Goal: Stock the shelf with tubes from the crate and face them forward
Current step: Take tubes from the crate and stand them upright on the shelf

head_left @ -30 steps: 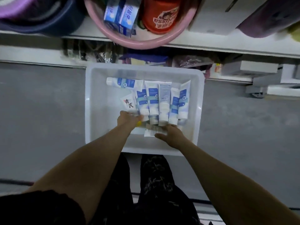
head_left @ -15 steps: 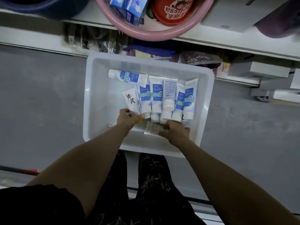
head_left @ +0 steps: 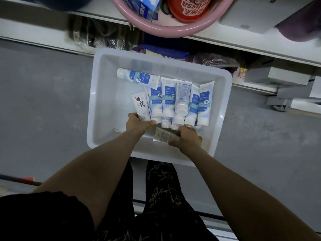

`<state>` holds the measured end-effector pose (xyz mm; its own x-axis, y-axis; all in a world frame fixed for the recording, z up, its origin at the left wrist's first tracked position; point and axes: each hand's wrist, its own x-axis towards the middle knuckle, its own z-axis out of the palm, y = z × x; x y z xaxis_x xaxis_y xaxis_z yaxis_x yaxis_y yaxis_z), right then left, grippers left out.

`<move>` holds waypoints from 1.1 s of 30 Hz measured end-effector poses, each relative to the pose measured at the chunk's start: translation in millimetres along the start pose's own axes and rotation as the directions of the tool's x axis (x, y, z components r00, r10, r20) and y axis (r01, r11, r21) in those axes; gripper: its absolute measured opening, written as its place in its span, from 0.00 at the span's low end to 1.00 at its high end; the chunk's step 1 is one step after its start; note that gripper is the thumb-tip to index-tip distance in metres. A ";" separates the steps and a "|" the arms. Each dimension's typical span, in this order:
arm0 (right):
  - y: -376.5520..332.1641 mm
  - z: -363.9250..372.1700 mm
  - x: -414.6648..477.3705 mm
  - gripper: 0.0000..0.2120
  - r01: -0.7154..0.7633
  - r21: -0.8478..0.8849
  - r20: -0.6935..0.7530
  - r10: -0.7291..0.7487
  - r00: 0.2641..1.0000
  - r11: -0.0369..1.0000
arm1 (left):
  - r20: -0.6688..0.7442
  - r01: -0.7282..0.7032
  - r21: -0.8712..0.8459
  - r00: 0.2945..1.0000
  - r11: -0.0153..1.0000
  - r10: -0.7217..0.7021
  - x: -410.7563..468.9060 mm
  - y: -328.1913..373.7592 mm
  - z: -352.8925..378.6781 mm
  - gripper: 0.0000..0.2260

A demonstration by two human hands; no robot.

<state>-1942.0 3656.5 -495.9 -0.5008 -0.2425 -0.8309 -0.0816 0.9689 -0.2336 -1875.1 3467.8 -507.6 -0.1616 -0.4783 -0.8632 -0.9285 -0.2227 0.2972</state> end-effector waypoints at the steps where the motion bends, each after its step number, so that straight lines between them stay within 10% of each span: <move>1: 0.5 0.4 0.2 0.24 0.000 0.000 0.003 0.000 1.000 1.000 | 0.006 0.006 -0.002 1.000 1.000 -0.006 -1.2 0.0 -0.9 0.32; 13: -9.2 -31.5 -11.5 0.32 0.010 -0.208 0.207 0.034 0.978 0.978 | 0.254 0.197 -0.412 0.962 0.890 -0.095 -46.5 0.2 -44.6 0.25; 24: -74.3 -83.9 -110.7 0.19 -0.276 0.533 0.385 0.061 0.921 0.800 | 0.360 0.133 -0.729 0.909 0.671 0.211 -112.8 22.6 -142.2 0.08; 33: -243.4 -73.4 -185.7 0.15 0.092 0.823 0.061 -0.249 0.967 0.561 | 0.222 -0.069 -0.900 0.778 0.430 0.588 -170.2 49.3 -318.9 0.12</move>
<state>-1892.4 3469.3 -247.7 -0.4111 -0.4785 -0.7759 0.6167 0.4808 -0.6233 -1786.8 3267.3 -215.9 -0.7457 -0.3147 -0.5873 -0.0873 -0.8277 0.5544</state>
